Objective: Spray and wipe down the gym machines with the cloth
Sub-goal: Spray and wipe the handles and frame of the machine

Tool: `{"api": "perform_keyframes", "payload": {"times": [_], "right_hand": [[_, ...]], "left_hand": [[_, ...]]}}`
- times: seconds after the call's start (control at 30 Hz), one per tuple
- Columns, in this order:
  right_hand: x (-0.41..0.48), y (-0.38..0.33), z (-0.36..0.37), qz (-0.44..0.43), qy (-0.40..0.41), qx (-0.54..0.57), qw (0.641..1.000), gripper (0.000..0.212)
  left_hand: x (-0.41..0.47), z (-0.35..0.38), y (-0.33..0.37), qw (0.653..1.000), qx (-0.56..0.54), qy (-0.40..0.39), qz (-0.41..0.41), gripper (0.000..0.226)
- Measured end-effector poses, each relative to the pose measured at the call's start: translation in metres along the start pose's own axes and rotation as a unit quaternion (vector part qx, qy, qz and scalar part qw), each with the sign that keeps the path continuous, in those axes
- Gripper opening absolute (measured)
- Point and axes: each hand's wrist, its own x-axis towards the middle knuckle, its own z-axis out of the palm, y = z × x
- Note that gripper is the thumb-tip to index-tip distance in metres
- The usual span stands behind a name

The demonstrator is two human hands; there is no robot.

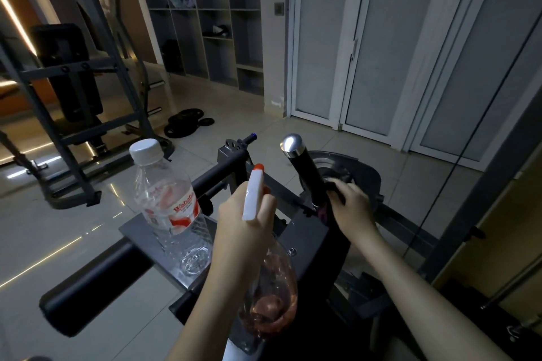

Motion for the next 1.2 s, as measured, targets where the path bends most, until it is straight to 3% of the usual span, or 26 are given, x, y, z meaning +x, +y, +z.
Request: {"api": "perform_keyframes", "payload": {"times": [0.1, 0.17, 0.2, 0.37, 0.5, 0.6, 0.67, 0.83, 0.9, 1.03, 1.13, 1.2], "right_hand": [[0.011, -0.026, -0.003, 0.075, 0.108, 0.188, 0.973, 0.037], [0.013, -0.047, 0.012, 0.124, 0.097, 0.247, 0.956, 0.054], [0.011, -0.053, 0.02, 0.12, 0.078, 0.244, 0.959, 0.057], [0.008, -0.044, 0.015, 0.07, 0.056, 0.182, 0.979, 0.026], [0.018, -0.037, 0.005, 0.12, 0.057, 0.204, 0.97, 0.034], [0.028, -0.072, 0.0, 0.044, 0.095, 0.262, 0.959, 0.021], [0.028, -0.09, 0.006, -0.009, 0.061, 0.237, 0.97, 0.033], [0.015, -0.068, 0.011, -0.039, 0.076, 0.201, 0.976, 0.027], [0.013, -0.06, 0.013, -0.034, 0.076, 0.18, 0.98, 0.024], [0.02, -0.057, 0.005, -0.006, 0.056, 0.138, 0.989, 0.026], [0.024, -0.053, 0.006, 0.049, 0.077, 0.233, 0.968, 0.02], [0.011, -0.047, 0.018, 0.044, 0.076, 0.24, 0.967, 0.02]], "left_hand": [[0.001, -0.002, 0.003, 0.999, -0.043, 0.012, -0.032, 0.019], [0.002, -0.001, 0.004, 1.0, -0.005, -0.005, -0.015, 0.018], [0.002, 0.0, 0.003, 1.0, 0.002, -0.005, -0.012, 0.02], [0.003, 0.001, 0.003, 0.999, -0.018, 0.004, -0.035, 0.031], [0.0, -0.001, -0.001, 1.0, 0.002, -0.003, -0.018, 0.028], [0.002, -0.001, 0.001, 0.999, -0.026, 0.003, -0.044, 0.029], [0.004, -0.001, 0.003, 0.999, -0.031, 0.006, -0.034, 0.023], [0.002, 0.002, -0.004, 1.0, -0.017, 0.006, -0.008, 0.028], [0.002, 0.003, -0.004, 0.998, -0.06, 0.022, -0.023, 0.024], [0.003, 0.001, 0.003, 1.0, 0.008, -0.009, 0.012, 0.026], [0.003, -0.001, 0.004, 1.0, 0.012, -0.004, 0.015, 0.016], [0.004, -0.001, 0.004, 1.0, 0.006, -0.002, 0.017, 0.013]]}}
